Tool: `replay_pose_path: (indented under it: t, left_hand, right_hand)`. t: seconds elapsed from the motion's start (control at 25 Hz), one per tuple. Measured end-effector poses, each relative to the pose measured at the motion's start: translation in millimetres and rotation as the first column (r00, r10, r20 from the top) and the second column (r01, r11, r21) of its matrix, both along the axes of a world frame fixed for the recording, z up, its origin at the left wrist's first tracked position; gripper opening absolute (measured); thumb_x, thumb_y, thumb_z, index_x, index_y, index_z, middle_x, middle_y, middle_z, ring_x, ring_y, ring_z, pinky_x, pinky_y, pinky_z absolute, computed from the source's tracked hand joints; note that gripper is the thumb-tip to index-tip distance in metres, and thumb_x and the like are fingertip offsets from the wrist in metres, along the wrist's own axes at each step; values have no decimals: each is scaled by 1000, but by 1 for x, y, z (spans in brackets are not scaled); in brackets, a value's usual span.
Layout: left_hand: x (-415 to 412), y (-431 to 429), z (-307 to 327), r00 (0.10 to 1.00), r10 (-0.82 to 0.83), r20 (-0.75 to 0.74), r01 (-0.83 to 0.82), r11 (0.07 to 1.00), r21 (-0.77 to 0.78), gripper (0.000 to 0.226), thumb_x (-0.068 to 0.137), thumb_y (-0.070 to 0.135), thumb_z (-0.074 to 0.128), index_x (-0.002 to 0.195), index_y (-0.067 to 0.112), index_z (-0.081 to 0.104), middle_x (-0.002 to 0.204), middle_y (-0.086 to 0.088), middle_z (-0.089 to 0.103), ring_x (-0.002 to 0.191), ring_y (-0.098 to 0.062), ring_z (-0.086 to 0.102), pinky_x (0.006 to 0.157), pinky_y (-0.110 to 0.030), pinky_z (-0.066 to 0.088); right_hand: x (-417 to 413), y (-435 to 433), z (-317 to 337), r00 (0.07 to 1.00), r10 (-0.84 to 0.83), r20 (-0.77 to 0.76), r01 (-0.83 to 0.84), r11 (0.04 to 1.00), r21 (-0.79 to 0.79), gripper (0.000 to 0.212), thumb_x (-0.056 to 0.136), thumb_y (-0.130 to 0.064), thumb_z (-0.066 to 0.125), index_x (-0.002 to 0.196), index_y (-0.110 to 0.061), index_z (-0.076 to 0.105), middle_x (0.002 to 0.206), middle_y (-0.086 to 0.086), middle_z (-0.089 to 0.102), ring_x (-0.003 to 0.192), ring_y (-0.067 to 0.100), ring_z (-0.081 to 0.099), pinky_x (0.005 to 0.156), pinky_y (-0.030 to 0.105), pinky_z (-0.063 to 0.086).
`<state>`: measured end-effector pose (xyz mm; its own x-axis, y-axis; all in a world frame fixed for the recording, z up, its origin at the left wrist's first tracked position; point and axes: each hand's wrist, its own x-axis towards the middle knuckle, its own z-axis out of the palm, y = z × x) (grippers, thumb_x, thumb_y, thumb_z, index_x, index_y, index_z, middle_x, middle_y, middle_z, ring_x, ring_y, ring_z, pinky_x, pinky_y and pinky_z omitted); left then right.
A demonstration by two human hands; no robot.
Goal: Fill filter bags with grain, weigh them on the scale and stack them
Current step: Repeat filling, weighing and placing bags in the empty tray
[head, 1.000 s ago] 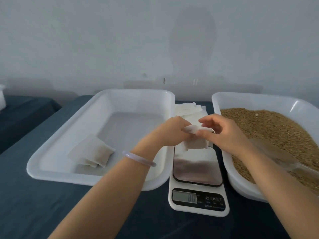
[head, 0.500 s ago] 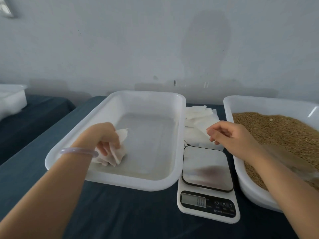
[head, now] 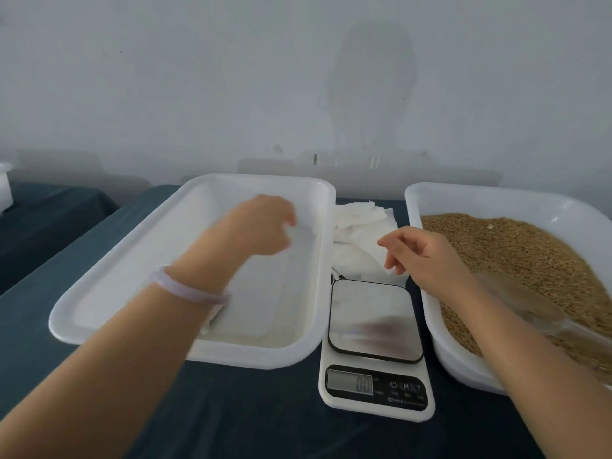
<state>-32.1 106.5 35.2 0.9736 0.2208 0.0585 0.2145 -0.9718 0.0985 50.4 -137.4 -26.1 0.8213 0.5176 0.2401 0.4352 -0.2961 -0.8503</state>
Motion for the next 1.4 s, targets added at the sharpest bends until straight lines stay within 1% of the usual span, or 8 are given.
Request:
replay_pose_path:
  t: [0.16, 0.44, 0.6, 0.76, 0.92, 1.04, 1.28, 1.4]
  left_hand:
    - [56, -87, -30, 958, -256, -132, 259, 966, 7, 34, 96, 18, 45, 128, 10, 52, 131, -7, 53, 120, -24, 48, 100, -34, 39]
    - [114, -108, -77, 937, -69, -343, 42, 995, -86, 37, 96, 35, 47, 122, 11, 56, 116, -6, 60, 110, -27, 56, 92, -36, 43]
    - [122, -119, -85, 981, -4, -196, 10, 1000, 27, 23, 94, 20, 47, 111, 14, 61, 104, -2, 61, 99, -22, 60, 72, -30, 43]
    - [127, -117, -86, 988, -52, -143, 55, 998, 14, 32, 94, 13, 43, 126, 8, 47, 115, -9, 59, 108, -27, 58, 77, -34, 46]
    - [128, -116, -88, 979, -62, -194, 72, 996, 43, 12, 93, 7, 43, 88, 11, 53, 89, -6, 55, 101, -26, 60, 71, -30, 43]
    - [123, -113, -72, 992, -62, -108, 64, 998, 11, 18, 92, 3, 42, 98, 6, 59, 102, -10, 63, 101, -28, 61, 72, -30, 42]
    - [84, -86, -9, 944, 18, 331, 121, 910, -397, 31, 100, 17, 36, 72, 10, 49, 73, -7, 54, 75, -31, 50, 56, -28, 28]
    - [52, -76, -13, 971, 25, 240, 166, 652, -740, 33, 100, 18, 38, 69, 10, 46, 67, -4, 51, 61, -24, 57, 56, -25, 48]
  right_hand:
    - [2, 0, 5, 994, -95, -60, 104, 982, 160, 26, 95, -30, 51, 83, -16, 69, 56, -4, 62, 49, 7, 51, 53, 13, 44]
    - [-1, 0, 3, 997, -74, -10, 75, 990, 122, 26, 97, -23, 49, 81, -15, 68, 56, -2, 63, 50, 8, 52, 55, 16, 46]
    - [1, 0, 2, 997, -69, -24, 72, 985, 156, 26, 97, -22, 49, 82, -12, 68, 55, -1, 62, 49, 9, 52, 54, 16, 46]
    - [1, 1, 1, 998, -58, -35, 63, 985, 161, 27, 97, -26, 49, 82, -14, 68, 54, -3, 60, 48, 8, 51, 55, 14, 44]
    - [2, 1, 0, 998, -54, -41, 60, 986, 158, 26, 97, -24, 48, 81, -15, 67, 54, -2, 60, 49, 8, 50, 54, 16, 45]
    - [4, 1, 0, 996, -56, -63, 67, 980, 189, 27, 97, -25, 48, 82, -13, 67, 54, -3, 61, 48, 8, 51, 54, 16, 45]
    - [7, 3, 2, 979, -131, -154, 174, 931, 319, 11, 95, -25, 53, 90, -26, 63, 87, -3, 66, 66, 9, 62, 56, 19, 51]
    - [8, 3, 3, 973, -165, -161, 210, 920, 330, 19, 87, -30, 64, 102, -38, 55, 108, -10, 60, 92, 6, 62, 67, 22, 53]
